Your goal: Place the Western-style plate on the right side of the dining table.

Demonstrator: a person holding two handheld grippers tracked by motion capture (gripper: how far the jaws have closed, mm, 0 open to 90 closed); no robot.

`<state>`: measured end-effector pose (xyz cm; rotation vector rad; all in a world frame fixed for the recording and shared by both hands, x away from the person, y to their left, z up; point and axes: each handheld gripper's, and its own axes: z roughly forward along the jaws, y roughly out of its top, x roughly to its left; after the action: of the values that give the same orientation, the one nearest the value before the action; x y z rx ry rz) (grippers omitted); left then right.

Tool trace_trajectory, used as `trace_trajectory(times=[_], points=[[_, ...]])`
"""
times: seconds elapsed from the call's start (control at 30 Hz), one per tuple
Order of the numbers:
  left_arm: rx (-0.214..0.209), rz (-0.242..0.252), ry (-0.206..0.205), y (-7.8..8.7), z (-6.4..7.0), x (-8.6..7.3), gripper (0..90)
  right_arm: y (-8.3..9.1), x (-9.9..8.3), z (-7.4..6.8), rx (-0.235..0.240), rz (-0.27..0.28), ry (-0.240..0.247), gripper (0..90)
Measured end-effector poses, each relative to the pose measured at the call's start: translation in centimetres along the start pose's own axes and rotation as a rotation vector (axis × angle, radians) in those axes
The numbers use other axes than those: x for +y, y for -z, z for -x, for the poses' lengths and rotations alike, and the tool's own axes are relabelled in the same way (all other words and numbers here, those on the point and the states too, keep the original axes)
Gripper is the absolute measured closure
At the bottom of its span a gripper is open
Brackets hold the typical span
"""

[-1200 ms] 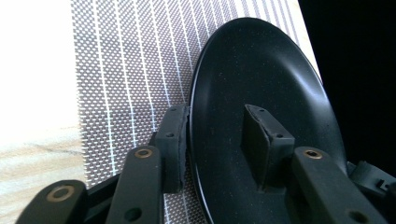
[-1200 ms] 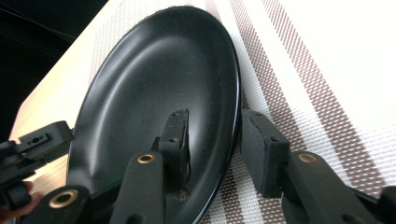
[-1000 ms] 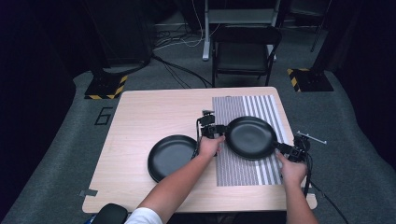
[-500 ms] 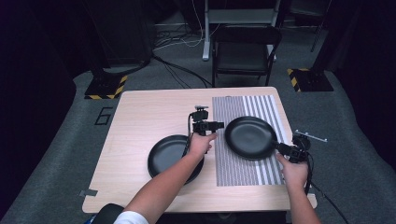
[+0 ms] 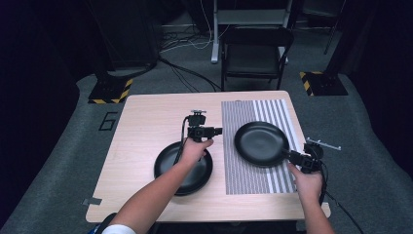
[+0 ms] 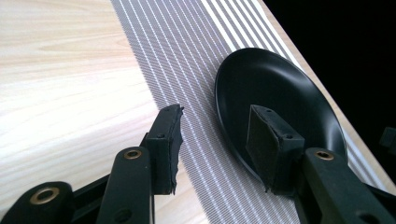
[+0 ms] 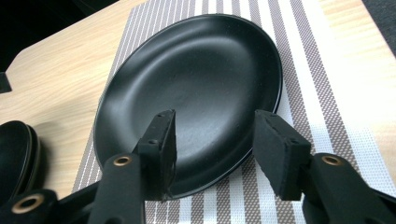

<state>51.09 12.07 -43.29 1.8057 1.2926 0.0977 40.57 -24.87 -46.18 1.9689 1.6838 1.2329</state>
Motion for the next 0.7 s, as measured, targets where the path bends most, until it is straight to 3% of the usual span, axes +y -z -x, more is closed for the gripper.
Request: trace_trajectory(times=[0.13, 0.3, 0.43, 0.7], points=[[0.004, 0.01, -0.008, 1.1, -0.7, -0.3, 53.8, 0.4, -0.4, -0.3, 0.008, 0.0, 0.004, 46.9], [0.007, 0.019, -0.031, 2.7, -1.8, -0.8, 53.5, 0.7, -0.8, -1.0, 0.004, 0.001, 0.05, 46.9], [-0.004, 0.031, -0.037, 4.1, -2.6, -1.4, 53.4, 0.8, -1.1, -1.1, 0.019, 0.003, 0.053, 46.9], [0.024, 0.041, -0.04, 6.2, -4.5, -2.8, 53.3, 1.5, -2.1, -1.8, 0.041, 0.006, 0.058, 46.7]])
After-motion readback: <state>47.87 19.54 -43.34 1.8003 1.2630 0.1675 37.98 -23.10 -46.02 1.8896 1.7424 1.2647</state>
